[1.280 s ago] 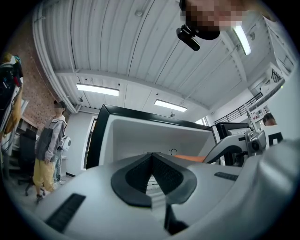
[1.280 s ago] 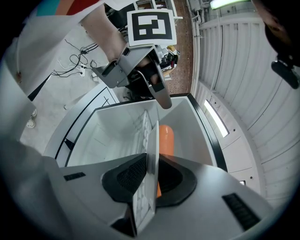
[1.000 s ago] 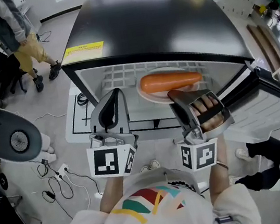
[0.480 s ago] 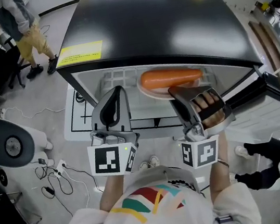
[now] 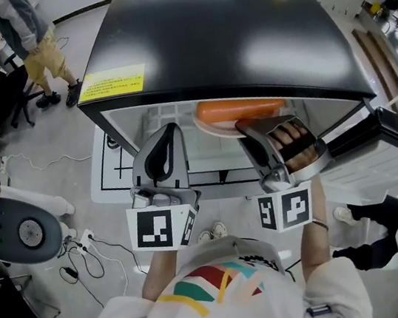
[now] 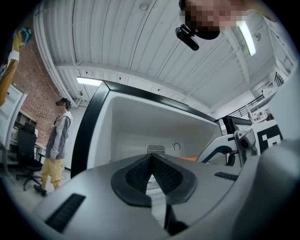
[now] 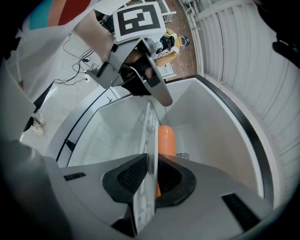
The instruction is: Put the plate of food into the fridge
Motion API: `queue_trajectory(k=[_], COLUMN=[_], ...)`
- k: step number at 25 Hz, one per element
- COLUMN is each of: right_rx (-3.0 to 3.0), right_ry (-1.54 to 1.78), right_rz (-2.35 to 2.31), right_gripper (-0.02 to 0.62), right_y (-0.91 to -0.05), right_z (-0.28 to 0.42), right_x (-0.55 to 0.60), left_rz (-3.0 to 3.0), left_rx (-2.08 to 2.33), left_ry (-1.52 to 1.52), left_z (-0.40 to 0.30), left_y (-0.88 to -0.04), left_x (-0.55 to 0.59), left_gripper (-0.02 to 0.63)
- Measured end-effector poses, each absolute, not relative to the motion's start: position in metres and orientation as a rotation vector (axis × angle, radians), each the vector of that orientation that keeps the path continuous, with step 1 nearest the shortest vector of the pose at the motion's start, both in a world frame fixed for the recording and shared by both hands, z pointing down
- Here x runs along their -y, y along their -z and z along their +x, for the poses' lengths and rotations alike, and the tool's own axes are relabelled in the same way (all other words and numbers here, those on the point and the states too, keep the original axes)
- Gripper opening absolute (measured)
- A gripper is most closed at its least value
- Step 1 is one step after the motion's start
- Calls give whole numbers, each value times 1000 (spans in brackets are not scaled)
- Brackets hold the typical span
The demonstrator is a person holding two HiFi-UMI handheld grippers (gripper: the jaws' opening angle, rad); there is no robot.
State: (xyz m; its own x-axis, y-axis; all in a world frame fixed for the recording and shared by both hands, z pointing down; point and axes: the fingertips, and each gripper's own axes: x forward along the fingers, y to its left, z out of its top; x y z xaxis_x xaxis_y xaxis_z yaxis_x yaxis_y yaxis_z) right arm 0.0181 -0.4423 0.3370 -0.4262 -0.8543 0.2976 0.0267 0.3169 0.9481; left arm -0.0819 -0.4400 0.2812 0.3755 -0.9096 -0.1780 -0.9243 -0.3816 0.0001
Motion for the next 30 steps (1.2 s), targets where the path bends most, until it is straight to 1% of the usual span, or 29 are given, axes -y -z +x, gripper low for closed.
queue_trajectory(k=[18,25,29,30], right_rx=[1837,1980,2118,2144], right_ry=[1097,961,771,736], right_rz=[770,809,774,761], right_gripper=[52,58,68,80], right_y=[-327,-326,-327,-327], right_z=[15,10,6,6], right_x=[481,482,478,478], left_rz=[-2533,-2539,-2565,-2570], left_rx=[-1707,-1696,-1682,-1681], left_ry=[-206,-213,-231,-236], left_z=[-79,-77,-75,-74], left_y=[-290,-288,-288,-288], left_x=[449,450,451,451], left_gripper=[6,6,6,6])
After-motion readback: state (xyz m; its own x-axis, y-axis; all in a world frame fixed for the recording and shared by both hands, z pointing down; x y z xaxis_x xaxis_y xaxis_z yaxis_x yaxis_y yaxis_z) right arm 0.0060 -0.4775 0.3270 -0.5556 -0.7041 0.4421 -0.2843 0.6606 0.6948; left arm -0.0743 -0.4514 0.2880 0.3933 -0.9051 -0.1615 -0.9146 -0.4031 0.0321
